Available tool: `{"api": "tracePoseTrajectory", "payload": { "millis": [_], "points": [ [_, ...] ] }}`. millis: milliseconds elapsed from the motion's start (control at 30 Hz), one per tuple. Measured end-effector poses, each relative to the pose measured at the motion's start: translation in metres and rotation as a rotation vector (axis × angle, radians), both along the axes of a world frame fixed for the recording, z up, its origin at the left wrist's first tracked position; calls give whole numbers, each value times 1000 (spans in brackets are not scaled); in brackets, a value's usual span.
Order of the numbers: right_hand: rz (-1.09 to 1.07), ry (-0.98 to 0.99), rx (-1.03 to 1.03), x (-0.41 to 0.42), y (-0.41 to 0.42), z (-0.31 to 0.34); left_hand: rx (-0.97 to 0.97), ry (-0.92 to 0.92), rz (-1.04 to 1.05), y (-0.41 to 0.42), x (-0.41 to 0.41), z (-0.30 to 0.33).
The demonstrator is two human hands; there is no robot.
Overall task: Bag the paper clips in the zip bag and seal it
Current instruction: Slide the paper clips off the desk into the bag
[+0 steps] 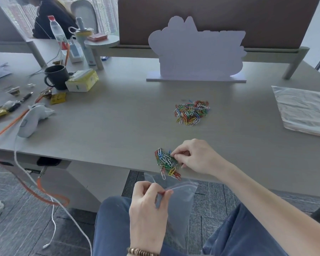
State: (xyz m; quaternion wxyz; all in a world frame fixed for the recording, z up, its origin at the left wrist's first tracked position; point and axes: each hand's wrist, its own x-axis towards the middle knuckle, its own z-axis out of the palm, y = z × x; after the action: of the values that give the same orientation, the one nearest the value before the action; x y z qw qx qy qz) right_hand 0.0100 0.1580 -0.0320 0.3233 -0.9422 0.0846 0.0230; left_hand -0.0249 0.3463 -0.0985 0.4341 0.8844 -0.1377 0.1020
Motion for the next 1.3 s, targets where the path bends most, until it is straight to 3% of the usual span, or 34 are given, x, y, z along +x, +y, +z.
{"api": "tracePoseTrajectory", "payload": {
  "millis": [300,467,700,1167,1300],
  "points": [
    [63,76,223,-13,9,-1,16,1,9,6,4,-4],
    [-54,-17,72,13,-4,2,20,15,2,8,3,-4],
    [106,50,-92,36,9,-3,13,17,10,8,5,1],
    [145,35,205,0,19,-2,25,-12,29,17,12,3],
    [79,-68,92,18,12,-2,24,8,38,18,12,3]
  ]
}}
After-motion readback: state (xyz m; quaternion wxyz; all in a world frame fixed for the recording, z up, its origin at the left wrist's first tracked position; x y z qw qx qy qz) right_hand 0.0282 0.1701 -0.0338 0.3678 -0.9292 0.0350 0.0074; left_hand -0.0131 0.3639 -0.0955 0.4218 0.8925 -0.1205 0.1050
